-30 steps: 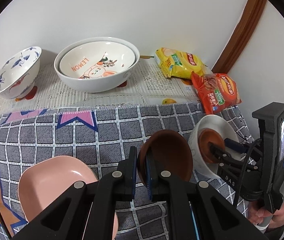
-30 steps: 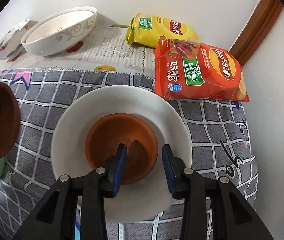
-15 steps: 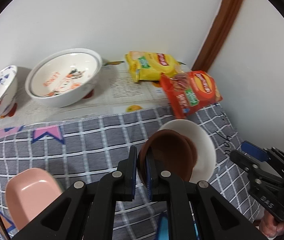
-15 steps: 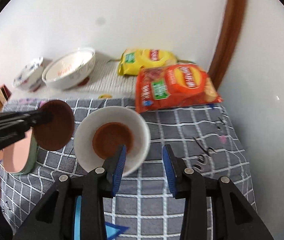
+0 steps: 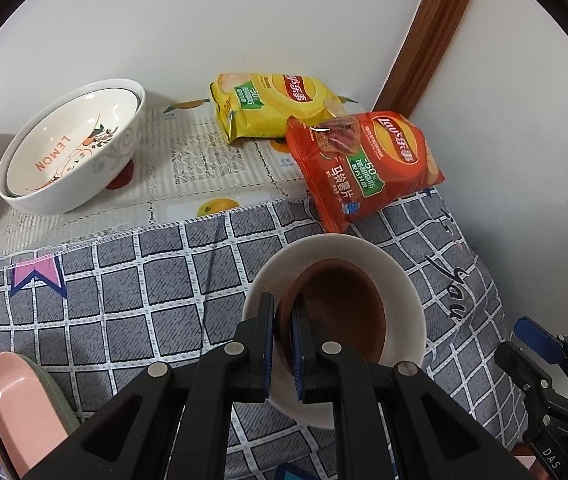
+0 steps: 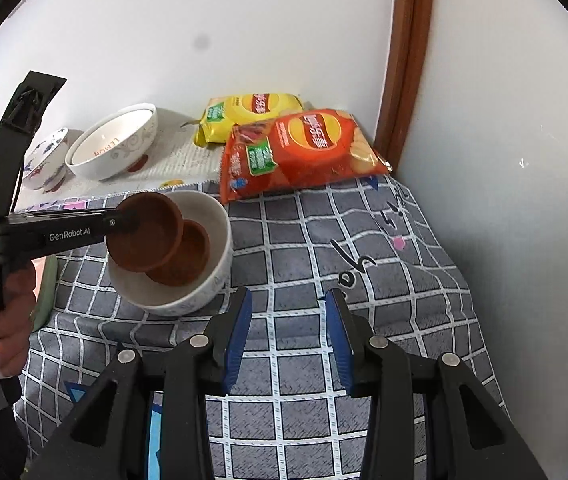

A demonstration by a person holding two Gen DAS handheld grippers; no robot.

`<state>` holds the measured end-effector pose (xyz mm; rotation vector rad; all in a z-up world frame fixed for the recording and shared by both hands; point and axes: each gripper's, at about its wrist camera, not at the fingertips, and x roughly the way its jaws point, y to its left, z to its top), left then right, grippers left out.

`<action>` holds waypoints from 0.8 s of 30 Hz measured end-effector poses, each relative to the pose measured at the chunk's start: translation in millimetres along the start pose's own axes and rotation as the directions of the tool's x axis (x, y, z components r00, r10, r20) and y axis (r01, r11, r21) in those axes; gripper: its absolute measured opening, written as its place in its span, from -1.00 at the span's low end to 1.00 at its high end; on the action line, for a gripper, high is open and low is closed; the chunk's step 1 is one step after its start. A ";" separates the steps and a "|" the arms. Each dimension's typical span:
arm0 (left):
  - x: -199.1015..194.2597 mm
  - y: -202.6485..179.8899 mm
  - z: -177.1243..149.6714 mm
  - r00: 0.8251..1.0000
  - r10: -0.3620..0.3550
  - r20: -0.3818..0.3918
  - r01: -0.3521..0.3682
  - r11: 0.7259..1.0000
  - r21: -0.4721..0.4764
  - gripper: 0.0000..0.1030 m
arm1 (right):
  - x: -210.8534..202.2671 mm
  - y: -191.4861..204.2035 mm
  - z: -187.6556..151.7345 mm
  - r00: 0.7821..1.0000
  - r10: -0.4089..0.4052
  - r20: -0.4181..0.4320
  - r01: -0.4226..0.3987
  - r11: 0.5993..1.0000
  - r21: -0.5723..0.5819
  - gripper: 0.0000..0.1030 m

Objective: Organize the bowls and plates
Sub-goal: 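Lower the left gripper's brown dish into the white bowl onto the other dish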

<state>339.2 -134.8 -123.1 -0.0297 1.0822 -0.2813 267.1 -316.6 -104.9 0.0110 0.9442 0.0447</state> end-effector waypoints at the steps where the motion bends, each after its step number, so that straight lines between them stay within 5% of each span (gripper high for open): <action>1: 2.2 -0.5 -0.1 1.000 0.002 -0.003 -0.002 1.000 0.000 -0.84 | 1.4 -1.1 -0.7 1.000 -0.002 -0.001 0.002 1.000 0.003 -0.26; 24: 23.6 -4.4 -4.1 1.000 0.004 -0.022 -0.004 1.000 0.011 -0.83 | 13.6 -11.0 -16.2 0.999 0.017 -0.042 -0.015 0.998 0.057 -0.26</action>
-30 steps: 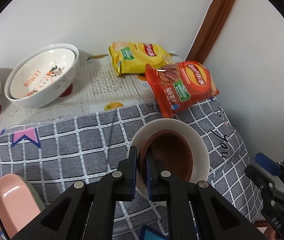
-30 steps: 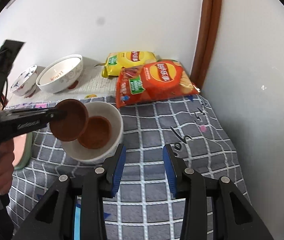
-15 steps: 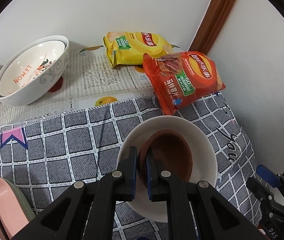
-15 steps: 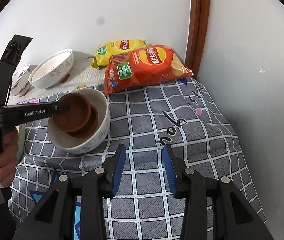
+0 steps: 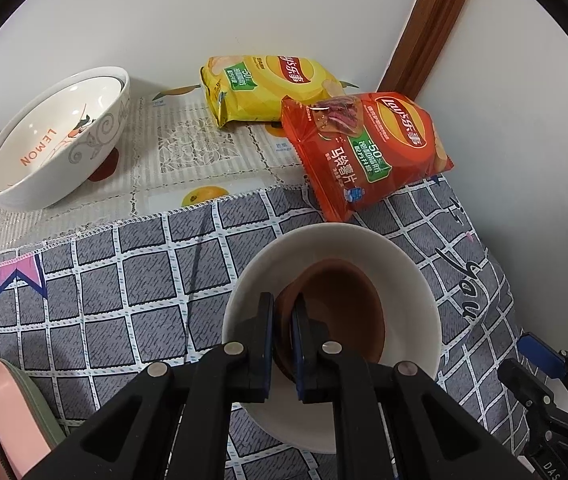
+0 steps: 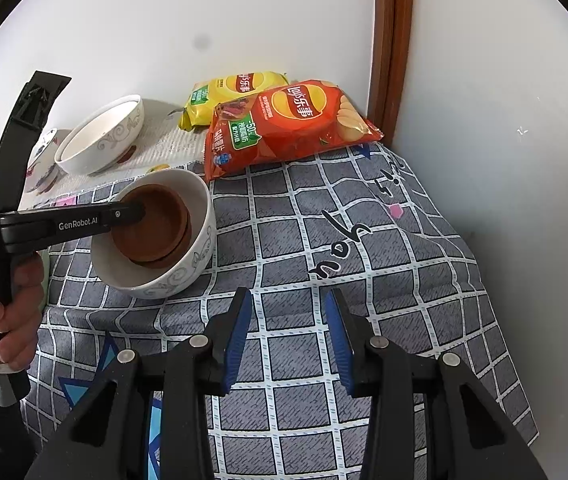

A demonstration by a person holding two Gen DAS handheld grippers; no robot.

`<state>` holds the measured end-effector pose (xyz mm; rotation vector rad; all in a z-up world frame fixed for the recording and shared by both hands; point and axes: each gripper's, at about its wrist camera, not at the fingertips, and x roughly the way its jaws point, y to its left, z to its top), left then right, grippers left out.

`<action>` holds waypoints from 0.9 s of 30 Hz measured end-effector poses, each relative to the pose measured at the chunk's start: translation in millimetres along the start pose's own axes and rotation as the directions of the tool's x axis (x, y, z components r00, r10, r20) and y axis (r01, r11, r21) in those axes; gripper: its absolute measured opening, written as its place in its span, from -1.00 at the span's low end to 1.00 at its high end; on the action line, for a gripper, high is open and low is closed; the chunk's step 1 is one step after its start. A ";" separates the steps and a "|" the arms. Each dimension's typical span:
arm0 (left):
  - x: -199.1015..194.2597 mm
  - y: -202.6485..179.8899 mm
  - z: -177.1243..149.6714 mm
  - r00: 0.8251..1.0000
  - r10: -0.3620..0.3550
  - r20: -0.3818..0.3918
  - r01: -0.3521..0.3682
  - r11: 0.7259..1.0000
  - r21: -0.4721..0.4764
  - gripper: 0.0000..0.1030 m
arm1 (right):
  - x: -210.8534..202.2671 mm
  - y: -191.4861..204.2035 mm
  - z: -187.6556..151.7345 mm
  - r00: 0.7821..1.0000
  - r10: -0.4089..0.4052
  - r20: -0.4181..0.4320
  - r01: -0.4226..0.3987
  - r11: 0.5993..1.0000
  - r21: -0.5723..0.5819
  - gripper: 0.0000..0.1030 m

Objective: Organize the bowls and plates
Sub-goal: 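Lower the left gripper's brown dish into the white bowl onto the other dish, then open the left gripper and bring both grippers to the white bowl rim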

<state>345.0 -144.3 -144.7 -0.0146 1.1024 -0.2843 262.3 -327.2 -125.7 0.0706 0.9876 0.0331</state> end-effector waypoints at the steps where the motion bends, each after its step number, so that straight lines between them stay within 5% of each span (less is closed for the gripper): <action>1: -0.2 0.0 -0.2 1.000 0.000 0.002 0.000 1.000 0.000 -0.83 | 0.1 0.3 0.0 1.000 0.001 0.000 -0.001 1.000 0.001 -0.26; 11: -2.5 -2.3 -0.2 1.000 -0.005 -0.004 0.006 1.000 0.017 -0.81 | 4.3 7.7 -1.1 1.000 0.025 -0.014 -0.025 1.000 -0.002 -0.24; 18: -11.3 -6.6 -2.8 1.000 -0.012 0.000 0.012 0.999 0.037 -0.51 | 5.8 11.7 1.0 0.999 0.036 -0.016 -0.036 0.999 -0.002 -0.24; 27: -44.9 10.8 1.9 0.998 0.051 0.043 -0.051 0.999 0.009 -0.45 | 9.8 18.7 26.0 0.997 0.074 0.015 -0.075 0.996 0.042 -0.24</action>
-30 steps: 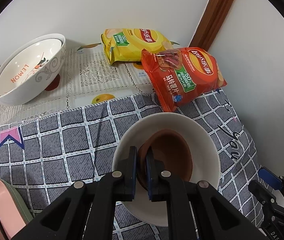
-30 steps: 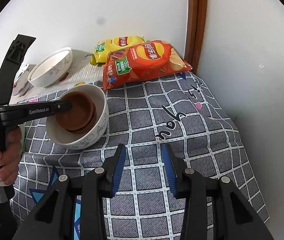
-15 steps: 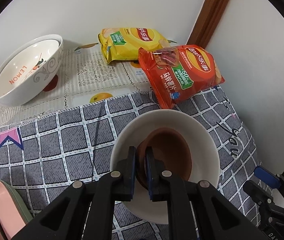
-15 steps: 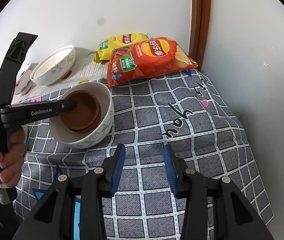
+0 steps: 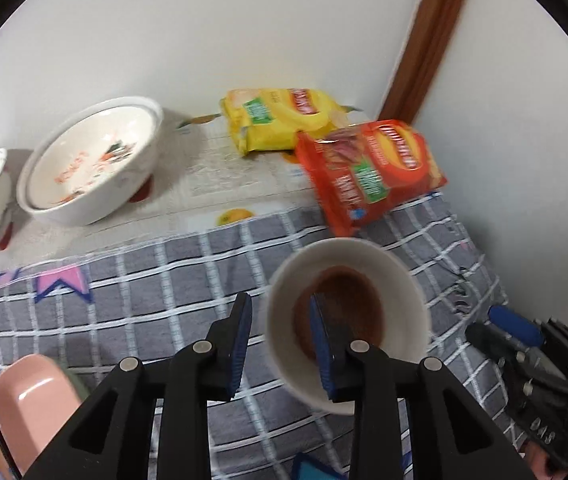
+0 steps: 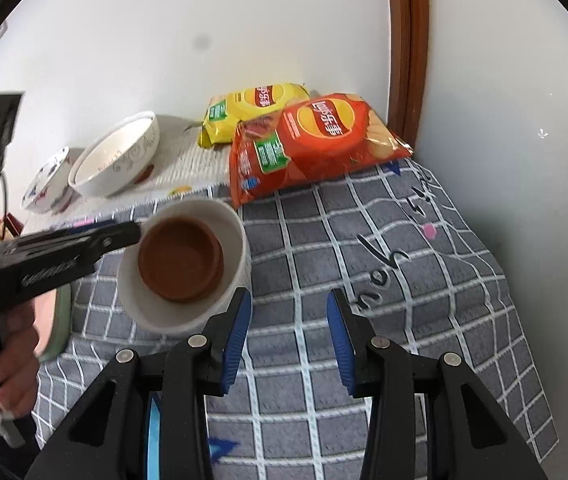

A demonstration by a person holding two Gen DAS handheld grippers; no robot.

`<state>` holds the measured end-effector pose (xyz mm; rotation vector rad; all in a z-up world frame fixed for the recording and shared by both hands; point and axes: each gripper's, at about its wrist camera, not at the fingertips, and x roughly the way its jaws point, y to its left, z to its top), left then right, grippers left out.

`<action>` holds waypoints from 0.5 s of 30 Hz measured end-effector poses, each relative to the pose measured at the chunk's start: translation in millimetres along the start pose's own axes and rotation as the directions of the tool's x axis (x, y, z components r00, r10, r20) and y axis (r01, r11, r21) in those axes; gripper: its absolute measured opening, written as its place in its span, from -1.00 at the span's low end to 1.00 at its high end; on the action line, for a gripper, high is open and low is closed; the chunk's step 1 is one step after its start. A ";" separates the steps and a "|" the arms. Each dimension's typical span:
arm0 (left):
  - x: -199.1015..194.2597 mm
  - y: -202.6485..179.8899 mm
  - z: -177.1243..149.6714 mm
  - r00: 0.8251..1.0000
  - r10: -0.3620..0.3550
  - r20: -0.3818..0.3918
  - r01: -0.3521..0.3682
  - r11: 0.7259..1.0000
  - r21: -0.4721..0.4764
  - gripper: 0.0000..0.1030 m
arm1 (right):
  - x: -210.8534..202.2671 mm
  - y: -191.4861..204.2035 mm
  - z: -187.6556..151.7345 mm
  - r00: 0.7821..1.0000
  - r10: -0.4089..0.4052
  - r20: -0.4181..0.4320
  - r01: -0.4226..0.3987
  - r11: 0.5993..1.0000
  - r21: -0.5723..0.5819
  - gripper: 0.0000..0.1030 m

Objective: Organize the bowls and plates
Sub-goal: 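Open the left gripper and bring both grippers to the white bowl rim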

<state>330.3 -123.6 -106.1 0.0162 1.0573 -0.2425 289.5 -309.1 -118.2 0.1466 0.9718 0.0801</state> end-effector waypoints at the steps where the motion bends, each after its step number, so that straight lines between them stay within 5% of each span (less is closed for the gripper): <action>1: 0.5 2.8 -0.3 1.000 -0.005 -0.011 0.005 1.000 -0.003 -0.45 | 2.7 0.8 2.6 1.000 0.006 -0.003 -0.006 1.000 0.004 -0.24; 15: 27.6 9.7 -9.5 0.995 -0.002 -0.098 0.001 1.000 -0.012 -0.45 | 63.4 22.7 23.5 0.992 0.030 -0.122 -0.029 0.999 0.012 -0.24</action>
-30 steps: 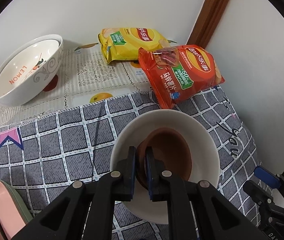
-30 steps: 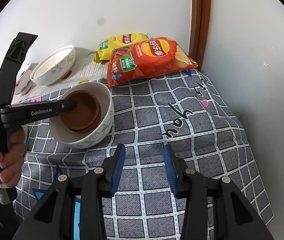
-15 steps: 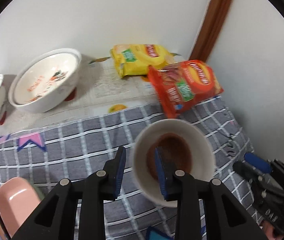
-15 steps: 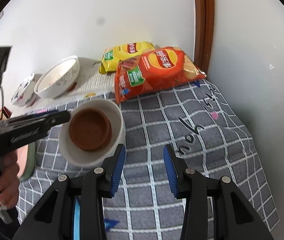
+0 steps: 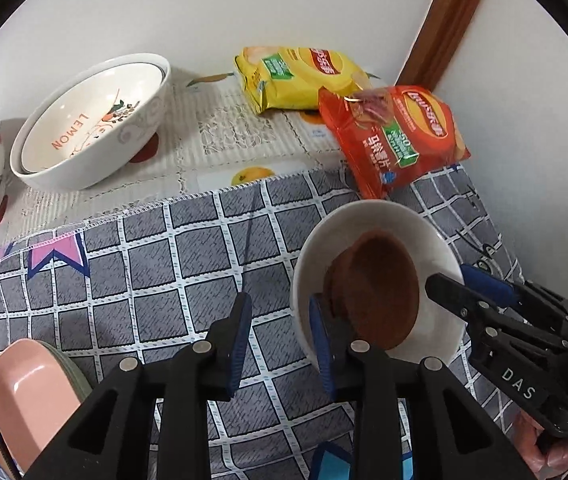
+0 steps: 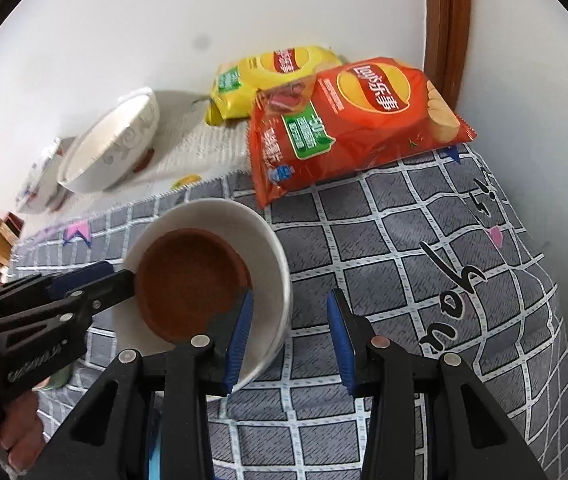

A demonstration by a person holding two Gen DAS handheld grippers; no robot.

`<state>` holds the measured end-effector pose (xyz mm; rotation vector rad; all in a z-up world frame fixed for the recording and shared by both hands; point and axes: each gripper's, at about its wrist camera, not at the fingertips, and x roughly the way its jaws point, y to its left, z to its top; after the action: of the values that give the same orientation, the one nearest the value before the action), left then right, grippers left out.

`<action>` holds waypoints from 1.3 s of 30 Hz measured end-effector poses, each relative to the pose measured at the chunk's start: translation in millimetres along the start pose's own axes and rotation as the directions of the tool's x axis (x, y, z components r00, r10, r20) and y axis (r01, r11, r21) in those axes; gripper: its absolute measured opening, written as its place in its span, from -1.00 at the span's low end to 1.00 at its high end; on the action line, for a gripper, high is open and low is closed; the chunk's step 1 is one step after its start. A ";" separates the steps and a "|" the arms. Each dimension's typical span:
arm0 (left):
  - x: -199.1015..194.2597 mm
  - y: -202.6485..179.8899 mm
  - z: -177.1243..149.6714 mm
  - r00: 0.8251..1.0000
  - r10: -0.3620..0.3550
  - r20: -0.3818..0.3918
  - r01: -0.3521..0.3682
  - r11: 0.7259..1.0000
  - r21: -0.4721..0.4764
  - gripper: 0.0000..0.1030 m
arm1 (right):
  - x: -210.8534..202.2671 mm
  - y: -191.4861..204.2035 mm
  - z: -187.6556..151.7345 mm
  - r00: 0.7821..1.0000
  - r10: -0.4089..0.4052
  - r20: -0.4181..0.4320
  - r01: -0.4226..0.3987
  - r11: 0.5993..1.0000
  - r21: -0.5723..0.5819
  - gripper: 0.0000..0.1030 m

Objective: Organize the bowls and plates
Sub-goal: 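Open the left gripper and bring both grippers to the white bowl rim, then grasp the white bowl rim with both grippers and lift it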

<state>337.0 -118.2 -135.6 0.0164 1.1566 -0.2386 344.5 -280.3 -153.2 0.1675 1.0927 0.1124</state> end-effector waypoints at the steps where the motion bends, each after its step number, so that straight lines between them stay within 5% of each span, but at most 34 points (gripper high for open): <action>1: 1.4 0.3 -0.2 1.000 0.001 -0.003 -0.001 1.000 -0.001 -0.45 | 1.1 0.2 -0.4 1.000 -0.001 -0.001 0.001 1.000 0.002 -0.25; 11: 13.6 -0.4 1.0 1.000 0.021 -0.020 -0.022 1.000 -0.005 -0.44 | 17.8 -3.1 0.3 0.998 -0.033 -0.058 0.034 0.999 0.019 -0.38; 18: 22.1 -2.7 0.1 0.999 0.034 -0.040 -0.034 0.999 -0.003 -0.44 | 24.0 -4.9 3.0 0.995 -0.084 -0.058 0.085 0.996 0.014 -0.15; 25: 28.5 -4.9 -0.3 0.998 0.038 -0.057 -0.038 0.999 0.000 -0.40 | 29.3 -3.1 2.7 0.993 -0.092 -0.070 0.093 0.996 0.013 -0.15; 39: 30.3 -11.2 -2.1 0.997 0.073 -0.030 -0.072 0.997 0.036 -0.45 | 35.8 -8.1 0.3 0.996 -0.028 -0.085 0.034 0.997 0.069 -0.20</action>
<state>344.4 -134.2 -162.8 0.0936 1.1805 -0.1948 361.2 -282.1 -185.9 0.2100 1.1831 0.0537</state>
